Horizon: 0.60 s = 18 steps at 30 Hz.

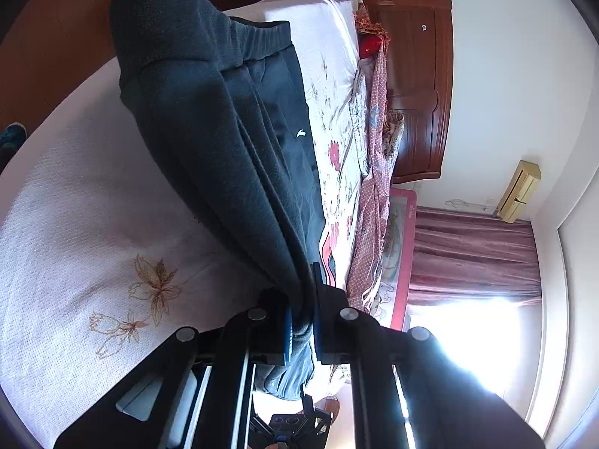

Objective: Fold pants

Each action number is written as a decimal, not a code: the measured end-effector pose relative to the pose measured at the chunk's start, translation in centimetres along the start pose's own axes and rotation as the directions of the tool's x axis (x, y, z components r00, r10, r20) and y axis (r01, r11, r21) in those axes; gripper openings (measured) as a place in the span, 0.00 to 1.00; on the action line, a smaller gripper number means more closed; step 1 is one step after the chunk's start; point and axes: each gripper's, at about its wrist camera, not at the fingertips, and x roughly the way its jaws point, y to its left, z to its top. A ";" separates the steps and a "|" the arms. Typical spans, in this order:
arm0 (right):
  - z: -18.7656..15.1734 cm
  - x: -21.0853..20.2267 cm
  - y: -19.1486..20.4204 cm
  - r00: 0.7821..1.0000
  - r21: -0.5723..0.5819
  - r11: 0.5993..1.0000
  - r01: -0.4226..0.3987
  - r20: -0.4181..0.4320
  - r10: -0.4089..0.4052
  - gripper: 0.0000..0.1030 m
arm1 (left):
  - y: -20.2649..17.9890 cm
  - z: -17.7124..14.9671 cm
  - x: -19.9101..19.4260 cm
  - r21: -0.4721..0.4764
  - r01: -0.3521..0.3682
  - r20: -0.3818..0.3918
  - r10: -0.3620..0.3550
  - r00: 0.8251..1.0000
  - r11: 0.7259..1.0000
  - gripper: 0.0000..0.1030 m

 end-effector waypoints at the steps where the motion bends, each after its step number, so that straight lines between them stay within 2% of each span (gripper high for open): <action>1: 0.0 0.4 0.5 1.000 -0.017 1.000 0.008 0.011 -0.008 0.66 | -0.1 0.0 -0.2 0.003 0.002 0.005 -0.002 1.000 1.000 0.07; 2: 0.0 1.1 1.2 1.000 -0.042 0.999 0.019 0.011 -0.018 0.60 | 0.1 -0.2 -0.3 0.005 0.006 0.010 -0.006 1.000 1.000 0.07; 4: 0.2 2.6 1.8 0.998 -0.075 0.995 0.064 -0.012 -0.065 0.06 | -0.1 -0.5 -0.3 0.030 -0.001 0.028 0.000 1.000 1.000 0.07; 6: -0.1 2.8 2.6 0.995 -0.127 0.987 0.099 -0.013 -0.102 0.06 | -0.4 -0.8 -0.5 0.066 -0.002 0.049 -0.001 0.999 0.998 0.07; 8: -1.0 2.1 4.2 0.991 -0.232 0.964 0.128 -0.009 -0.133 0.05 | -0.6 -1.4 -1.1 0.090 0.006 0.065 -0.012 0.998 0.996 0.07; 11: -2.1 -0.2 5.8 0.993 -0.288 0.954 0.088 -0.047 -0.106 0.05 | -0.5 -2.8 -2.7 0.107 0.025 0.091 -0.035 0.995 0.994 0.07; 15: -4.1 -2.7 7.0 0.990 -0.358 0.931 0.074 -0.086 -0.112 0.05 | -0.6 -5.7 -5.1 0.170 -0.016 0.106 -0.002 0.994 0.985 0.07; 18: -5.3 -4.9 6.7 0.987 -0.378 0.923 0.069 -0.110 -0.118 0.05 | 0.3 -8.1 -7.2 0.163 -0.043 0.104 0.026 0.994 0.986 0.07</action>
